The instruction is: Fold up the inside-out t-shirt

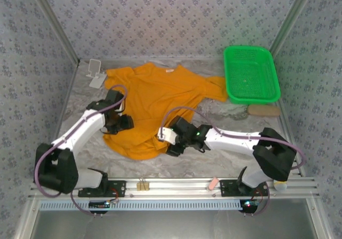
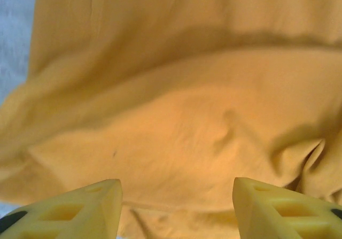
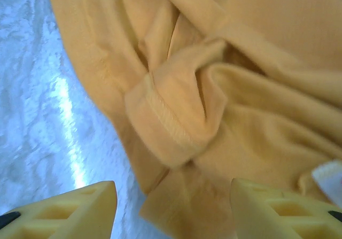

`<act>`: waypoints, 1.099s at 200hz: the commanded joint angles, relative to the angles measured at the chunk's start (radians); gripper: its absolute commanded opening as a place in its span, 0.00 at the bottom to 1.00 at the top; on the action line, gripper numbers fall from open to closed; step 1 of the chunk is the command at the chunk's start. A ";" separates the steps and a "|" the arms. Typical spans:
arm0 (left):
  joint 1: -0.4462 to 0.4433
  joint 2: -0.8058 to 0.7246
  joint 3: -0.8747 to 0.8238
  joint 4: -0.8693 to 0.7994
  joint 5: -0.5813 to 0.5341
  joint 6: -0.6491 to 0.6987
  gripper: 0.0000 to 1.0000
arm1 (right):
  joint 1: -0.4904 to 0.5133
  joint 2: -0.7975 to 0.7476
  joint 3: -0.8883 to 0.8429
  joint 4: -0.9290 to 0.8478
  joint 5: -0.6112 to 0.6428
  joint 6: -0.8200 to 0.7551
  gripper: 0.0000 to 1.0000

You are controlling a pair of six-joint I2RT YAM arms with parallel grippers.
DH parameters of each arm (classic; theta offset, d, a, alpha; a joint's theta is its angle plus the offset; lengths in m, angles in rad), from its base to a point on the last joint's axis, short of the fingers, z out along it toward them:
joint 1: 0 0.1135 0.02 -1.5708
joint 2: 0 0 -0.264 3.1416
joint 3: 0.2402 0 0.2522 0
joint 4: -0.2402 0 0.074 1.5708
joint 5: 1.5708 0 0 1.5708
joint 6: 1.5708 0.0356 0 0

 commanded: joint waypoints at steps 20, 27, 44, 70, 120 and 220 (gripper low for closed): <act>-0.046 -0.197 -0.106 0.000 0.107 -0.072 0.51 | 0.030 0.134 -0.011 0.314 0.188 -0.112 0.49; -0.052 -0.213 -0.127 0.015 0.126 -0.096 0.49 | 0.026 0.146 -0.011 0.331 0.194 -0.110 0.39; -0.071 -0.240 -0.167 0.058 0.166 -0.121 0.44 | 0.016 0.134 -0.020 0.355 0.183 -0.088 0.17; -0.154 -0.260 -0.184 0.136 0.196 -0.035 0.40 | -0.061 0.039 0.002 0.258 -0.002 0.065 0.05; -0.323 -0.244 -0.232 0.620 0.152 0.358 0.38 | -0.296 0.000 0.038 0.109 -0.166 0.358 0.06; -0.385 0.023 -0.262 0.881 0.193 0.918 0.61 | -0.428 -0.002 0.027 0.148 -0.304 0.503 0.08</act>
